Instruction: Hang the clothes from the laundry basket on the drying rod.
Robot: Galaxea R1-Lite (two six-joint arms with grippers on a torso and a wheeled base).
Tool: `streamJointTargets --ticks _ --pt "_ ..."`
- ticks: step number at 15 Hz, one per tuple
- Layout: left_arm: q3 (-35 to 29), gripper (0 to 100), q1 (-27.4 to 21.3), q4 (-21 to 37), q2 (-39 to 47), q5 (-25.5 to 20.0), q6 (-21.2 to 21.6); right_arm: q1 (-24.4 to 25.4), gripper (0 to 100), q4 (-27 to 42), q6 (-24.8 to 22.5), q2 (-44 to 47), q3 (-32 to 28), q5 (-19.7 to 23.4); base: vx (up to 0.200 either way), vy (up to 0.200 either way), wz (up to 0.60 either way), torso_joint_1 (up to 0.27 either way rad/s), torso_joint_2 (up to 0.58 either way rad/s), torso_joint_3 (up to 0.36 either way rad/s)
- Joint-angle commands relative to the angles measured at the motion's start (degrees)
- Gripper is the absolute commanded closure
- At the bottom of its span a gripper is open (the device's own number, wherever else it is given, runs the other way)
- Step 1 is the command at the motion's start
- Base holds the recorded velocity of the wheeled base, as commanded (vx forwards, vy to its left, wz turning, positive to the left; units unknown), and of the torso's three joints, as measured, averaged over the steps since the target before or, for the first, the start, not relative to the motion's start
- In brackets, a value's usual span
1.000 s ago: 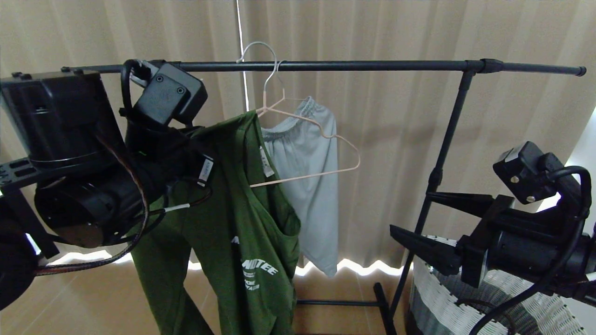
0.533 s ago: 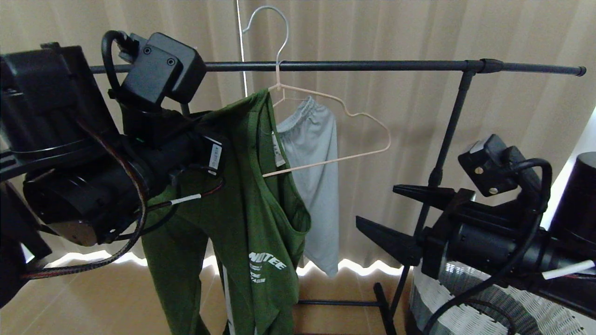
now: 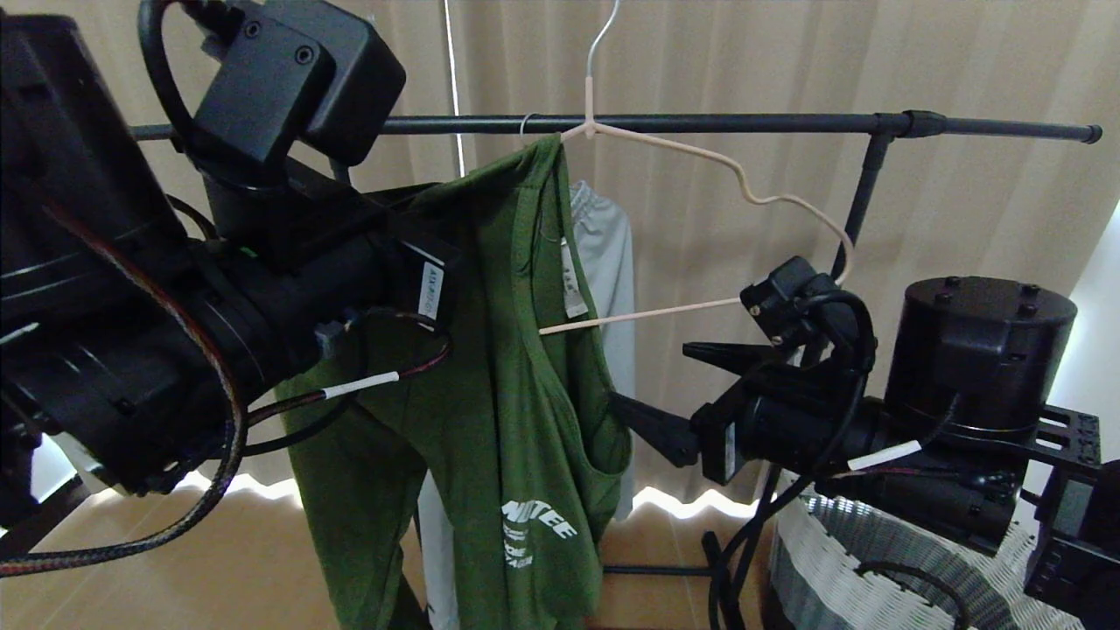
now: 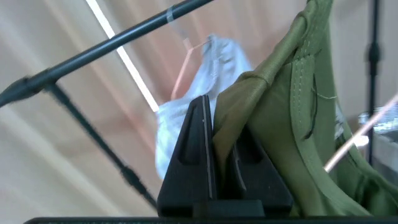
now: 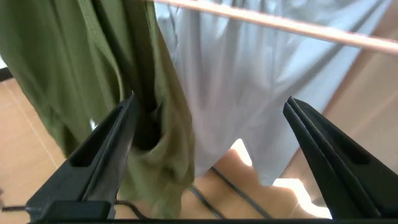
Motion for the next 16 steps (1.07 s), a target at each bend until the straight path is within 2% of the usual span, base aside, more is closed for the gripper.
streamJointTargets --ticks 1,7,10,13,16 --pt "-0.1 100 -0.1 -0.1 -0.2 -0.1 0.0 -0.1 0 0.1 0.0 2.8 -0.9 -0.6 0.000 0.000 0.00 0.000 0.00 0.000" --pt "-0.2 100 0.4 -1.3 -0.6 -0.1 -0.1 -0.6 0 0.5 -0.1 2.2 2.5 -4.4 0.000 0.000 0.00 0.000 0.00 0.000" --pt "-0.2 100 3.4 -1.3 -1.5 -0.2 0.0 -4.7 0 0.6 -0.2 -2.3 7.4 -4.9 0.000 0.000 0.00 0.000 0.00 0.000" --pt "0.3 100 3.7 -1.3 -1.8 -0.4 -0.1 -9.5 0 1.6 -1.5 -5.3 7.3 -4.9 0.000 0.000 0.00 0.000 0.00 0.000" --pt "0.6 100 3.7 -1.3 -1.8 -0.4 0.0 -11.1 0 3.0 -2.5 -6.5 6.7 -4.8 0.000 0.000 0.00 0.000 0.00 0.000"
